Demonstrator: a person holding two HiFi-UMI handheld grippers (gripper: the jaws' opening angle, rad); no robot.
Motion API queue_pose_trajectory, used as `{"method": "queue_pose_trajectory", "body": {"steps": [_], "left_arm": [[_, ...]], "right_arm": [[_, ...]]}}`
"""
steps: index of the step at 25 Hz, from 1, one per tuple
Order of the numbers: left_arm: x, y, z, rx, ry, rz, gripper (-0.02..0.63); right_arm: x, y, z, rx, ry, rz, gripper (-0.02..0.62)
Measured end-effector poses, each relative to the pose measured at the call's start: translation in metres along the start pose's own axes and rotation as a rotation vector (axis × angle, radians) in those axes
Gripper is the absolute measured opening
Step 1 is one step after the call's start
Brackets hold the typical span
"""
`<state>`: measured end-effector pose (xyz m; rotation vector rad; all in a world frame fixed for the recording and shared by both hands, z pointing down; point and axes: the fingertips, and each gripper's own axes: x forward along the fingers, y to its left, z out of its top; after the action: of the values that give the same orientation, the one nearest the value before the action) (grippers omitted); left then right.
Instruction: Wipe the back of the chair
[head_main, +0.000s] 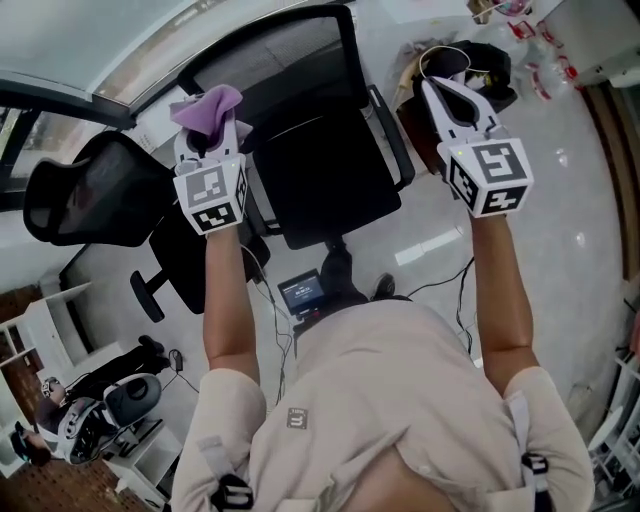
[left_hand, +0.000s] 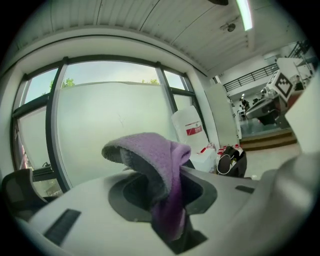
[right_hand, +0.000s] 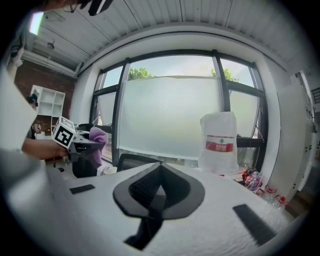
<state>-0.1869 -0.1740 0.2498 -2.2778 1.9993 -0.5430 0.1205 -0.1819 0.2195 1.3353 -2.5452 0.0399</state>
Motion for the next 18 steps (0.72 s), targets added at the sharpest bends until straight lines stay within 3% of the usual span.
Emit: {"method": "queue_pose_trajectory", "body": {"steps": [9,18], "left_arm": [[-0.082,-0.026,0.064,0.046,-0.080,-0.046,0.112],[-0.170,-0.036,0.104,0.089,-0.139,-0.035,0.114]], "right_arm": [[-0.055,0.013,0.029,-0.010,-0.033,0.043,-0.005],[-0.108,0.045,0.054,-0.043,-0.054,0.138,-0.009]]}}
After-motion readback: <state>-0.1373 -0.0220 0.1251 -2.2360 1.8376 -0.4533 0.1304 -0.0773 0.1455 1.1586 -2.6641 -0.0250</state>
